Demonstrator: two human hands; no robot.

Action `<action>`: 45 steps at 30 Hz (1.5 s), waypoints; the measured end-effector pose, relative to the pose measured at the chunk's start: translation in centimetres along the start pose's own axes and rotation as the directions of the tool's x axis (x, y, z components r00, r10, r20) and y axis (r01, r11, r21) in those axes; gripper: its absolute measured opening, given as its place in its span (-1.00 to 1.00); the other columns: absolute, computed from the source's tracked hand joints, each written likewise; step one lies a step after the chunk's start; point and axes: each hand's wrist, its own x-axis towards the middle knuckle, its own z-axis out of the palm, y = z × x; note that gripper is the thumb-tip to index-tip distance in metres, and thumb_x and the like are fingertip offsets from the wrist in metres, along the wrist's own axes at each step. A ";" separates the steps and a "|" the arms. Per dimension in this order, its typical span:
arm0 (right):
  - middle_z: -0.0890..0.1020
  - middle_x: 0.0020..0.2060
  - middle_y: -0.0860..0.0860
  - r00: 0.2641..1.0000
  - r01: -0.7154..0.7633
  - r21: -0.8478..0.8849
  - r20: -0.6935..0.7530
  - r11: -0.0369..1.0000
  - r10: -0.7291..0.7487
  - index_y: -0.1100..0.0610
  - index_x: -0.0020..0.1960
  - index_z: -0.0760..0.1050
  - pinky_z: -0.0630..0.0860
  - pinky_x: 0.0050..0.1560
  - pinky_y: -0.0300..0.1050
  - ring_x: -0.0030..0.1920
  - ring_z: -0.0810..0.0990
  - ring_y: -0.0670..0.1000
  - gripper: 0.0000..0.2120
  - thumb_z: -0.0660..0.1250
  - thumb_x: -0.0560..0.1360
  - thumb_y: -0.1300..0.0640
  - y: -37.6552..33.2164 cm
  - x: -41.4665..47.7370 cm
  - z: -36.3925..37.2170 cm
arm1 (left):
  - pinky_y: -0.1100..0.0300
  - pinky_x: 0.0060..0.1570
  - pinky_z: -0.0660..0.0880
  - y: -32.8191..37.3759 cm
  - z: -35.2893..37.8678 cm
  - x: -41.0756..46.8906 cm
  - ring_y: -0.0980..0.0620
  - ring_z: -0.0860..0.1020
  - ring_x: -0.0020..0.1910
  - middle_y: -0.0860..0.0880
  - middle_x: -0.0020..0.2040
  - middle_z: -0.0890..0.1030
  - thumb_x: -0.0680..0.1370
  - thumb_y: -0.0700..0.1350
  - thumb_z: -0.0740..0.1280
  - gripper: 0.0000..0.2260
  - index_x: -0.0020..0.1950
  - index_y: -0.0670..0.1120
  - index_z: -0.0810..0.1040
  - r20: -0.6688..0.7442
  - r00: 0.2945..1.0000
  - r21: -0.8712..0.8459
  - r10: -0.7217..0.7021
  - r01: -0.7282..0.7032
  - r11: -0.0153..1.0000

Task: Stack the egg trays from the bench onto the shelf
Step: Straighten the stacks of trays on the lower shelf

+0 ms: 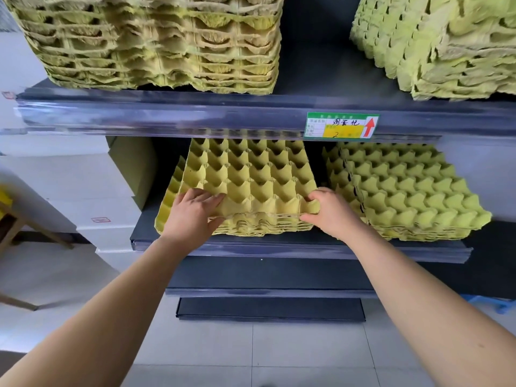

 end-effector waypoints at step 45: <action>0.11 0.53 0.02 0.968 -0.232 0.493 0.029 0.838 0.251 -0.05 0.55 -0.14 0.19 0.39 0.02 0.48 0.17 0.09 -0.12 0.37 0.47 -0.12 -1.9 -1.4 3.5 | -0.04 0.14 0.49 -1.5 1.7 -2.9 -0.20 0.54 0.18 -0.02 0.21 0.54 0.50 0.06 0.41 -0.29 0.49 0.07 0.04 0.306 0.807 -0.761 -0.505 0.526 0.380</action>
